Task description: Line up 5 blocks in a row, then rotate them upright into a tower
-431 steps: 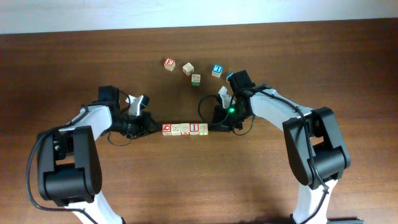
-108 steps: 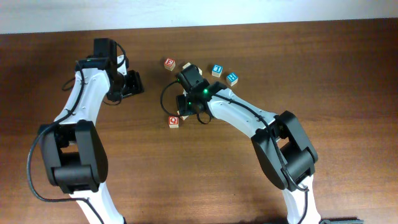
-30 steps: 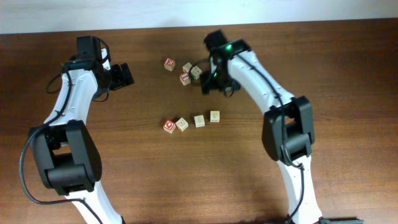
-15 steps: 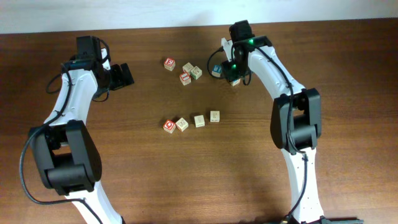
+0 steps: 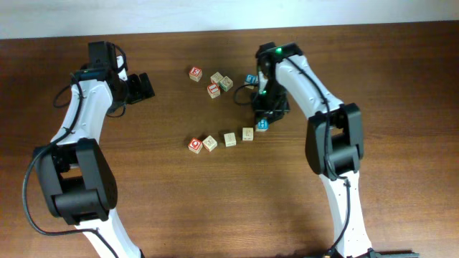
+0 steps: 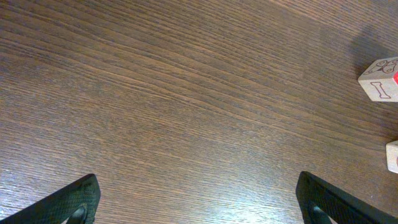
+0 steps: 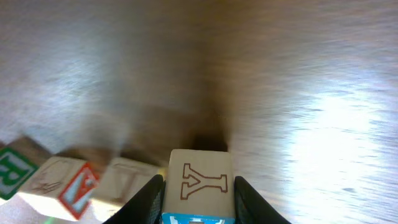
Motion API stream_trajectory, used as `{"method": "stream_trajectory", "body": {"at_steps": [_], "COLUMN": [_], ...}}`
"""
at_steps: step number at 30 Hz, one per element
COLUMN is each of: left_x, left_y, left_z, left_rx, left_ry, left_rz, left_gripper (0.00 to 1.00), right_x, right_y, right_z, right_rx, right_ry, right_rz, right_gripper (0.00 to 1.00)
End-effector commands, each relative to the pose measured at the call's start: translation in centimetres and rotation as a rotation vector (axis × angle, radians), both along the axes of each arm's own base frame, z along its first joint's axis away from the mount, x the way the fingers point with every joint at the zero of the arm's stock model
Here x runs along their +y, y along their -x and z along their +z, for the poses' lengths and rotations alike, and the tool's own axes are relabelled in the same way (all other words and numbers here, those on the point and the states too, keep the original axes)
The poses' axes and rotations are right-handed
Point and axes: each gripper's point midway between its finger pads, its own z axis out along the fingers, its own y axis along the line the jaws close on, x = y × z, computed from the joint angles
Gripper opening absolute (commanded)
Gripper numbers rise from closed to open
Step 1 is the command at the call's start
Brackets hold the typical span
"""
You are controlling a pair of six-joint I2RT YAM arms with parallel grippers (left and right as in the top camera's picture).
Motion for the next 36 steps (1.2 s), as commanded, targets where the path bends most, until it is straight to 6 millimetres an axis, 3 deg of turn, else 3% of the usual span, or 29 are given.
{"method": "stream_trajectory", "body": {"at_steps": [1, 6, 11, 13, 21, 24, 26, 27, 29, 30, 33, 36], "left_x": [0.2, 0.2, 0.1, 0.1, -0.1, -1.1, -1.1, -1.2, -1.3, -1.4, -1.1, -0.7], "left_y": [-0.2, -0.2, -0.3, -0.3, 0.4, -0.3, -0.2, 0.4, 1.6, 2.4, 5.8, 9.0], "left_z": [-0.1, -0.1, -0.1, -0.1, -0.3, 2.1, 4.9, 8.1, 10.9, 12.4, 15.7, 17.1], "left_rx": [-0.002, -0.002, -0.002, -0.002, 0.026, -0.005, 0.005, 0.024, 0.051, 0.067, 0.124, 0.186], "left_ry": [-0.006, -0.006, -0.006, -0.006, 0.005, 0.026, 0.03, 0.048, 0.065, 0.072, 0.044, -0.042], "left_rz": [0.005, 0.005, 0.005, 0.005, 0.001, -0.108, -0.106, -0.066, -0.032, -0.017, 0.007, 0.036], "left_gripper": [0.99, 0.99, 0.99, 0.99, 0.99, 0.84, 0.74, 0.73, 0.64, 0.57, 0.44, 0.42], "right_x": [2.0, 1.7, 2.4, 3.1, 4.8, 4.5, 4.0, 4.4, 5.2, 5.4, 4.4, 1.9], "right_y": [1.4, 3.3, 5.3, 5.7, 6.2, 5.0, 3.5, 2.3, 0.9, 0.5, 2.2, 4.4], "right_z": [-0.4, 0.0, 0.4, 0.5, 1.7, 4.3, 6.7, 9.8, 13.6, 16.5, 24.4, 30.1], "right_rx": [0.039, 0.111, 0.17, 0.175, 0.19, 0.122, 0.047, -0.037, -0.163, -0.244, -0.423, -0.579], "right_ry": [-0.001, 0.024, 0.048, 0.043, -0.025, -0.035, -0.023, -0.054, -0.111, -0.142, -0.194, -0.158], "right_rz": [0.01, 0.019, 0.052, 0.064, 0.055, 0.064, 0.065, 0.087, 0.089, 0.09, 0.091, 0.061], "right_gripper": [0.36, 0.36, 0.49, 0.54, 0.55, 0.6, 0.63, 0.64, 0.64, 0.65, 0.68, 0.84]}}
